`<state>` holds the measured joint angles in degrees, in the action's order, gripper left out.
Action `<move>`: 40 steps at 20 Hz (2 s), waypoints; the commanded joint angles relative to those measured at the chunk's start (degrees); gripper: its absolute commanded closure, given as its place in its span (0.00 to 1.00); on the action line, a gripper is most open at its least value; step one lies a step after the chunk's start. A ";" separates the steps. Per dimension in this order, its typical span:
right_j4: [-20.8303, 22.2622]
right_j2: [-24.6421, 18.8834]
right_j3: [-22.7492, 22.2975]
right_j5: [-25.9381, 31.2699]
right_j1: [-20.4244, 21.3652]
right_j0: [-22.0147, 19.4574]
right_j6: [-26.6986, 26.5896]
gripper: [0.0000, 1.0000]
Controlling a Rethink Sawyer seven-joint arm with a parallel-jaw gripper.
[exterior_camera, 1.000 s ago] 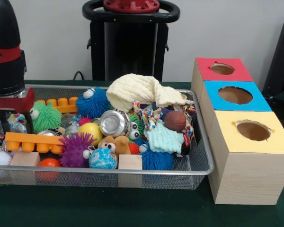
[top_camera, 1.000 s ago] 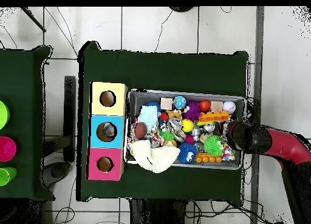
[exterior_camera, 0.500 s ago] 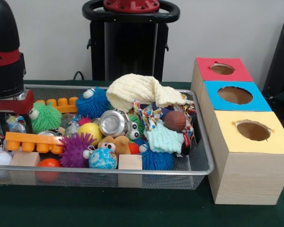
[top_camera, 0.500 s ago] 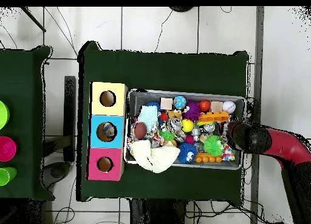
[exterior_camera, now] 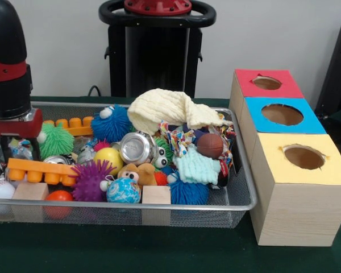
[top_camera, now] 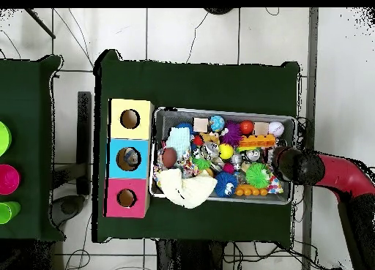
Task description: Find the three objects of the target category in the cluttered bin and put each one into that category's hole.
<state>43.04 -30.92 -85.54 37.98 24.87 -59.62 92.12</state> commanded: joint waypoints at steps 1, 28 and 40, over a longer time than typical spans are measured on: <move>5.64 -0.31 5.41 7.76 -4.92 0.85 -21.88 0.00; 7.02 0.71 6.21 9.84 -7.84 1.76 -28.74 1.00; 2.56 -0.57 -3.46 8.94 5.41 3.05 -21.20 1.00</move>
<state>45.62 -30.75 -83.69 42.89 24.09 -58.00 81.61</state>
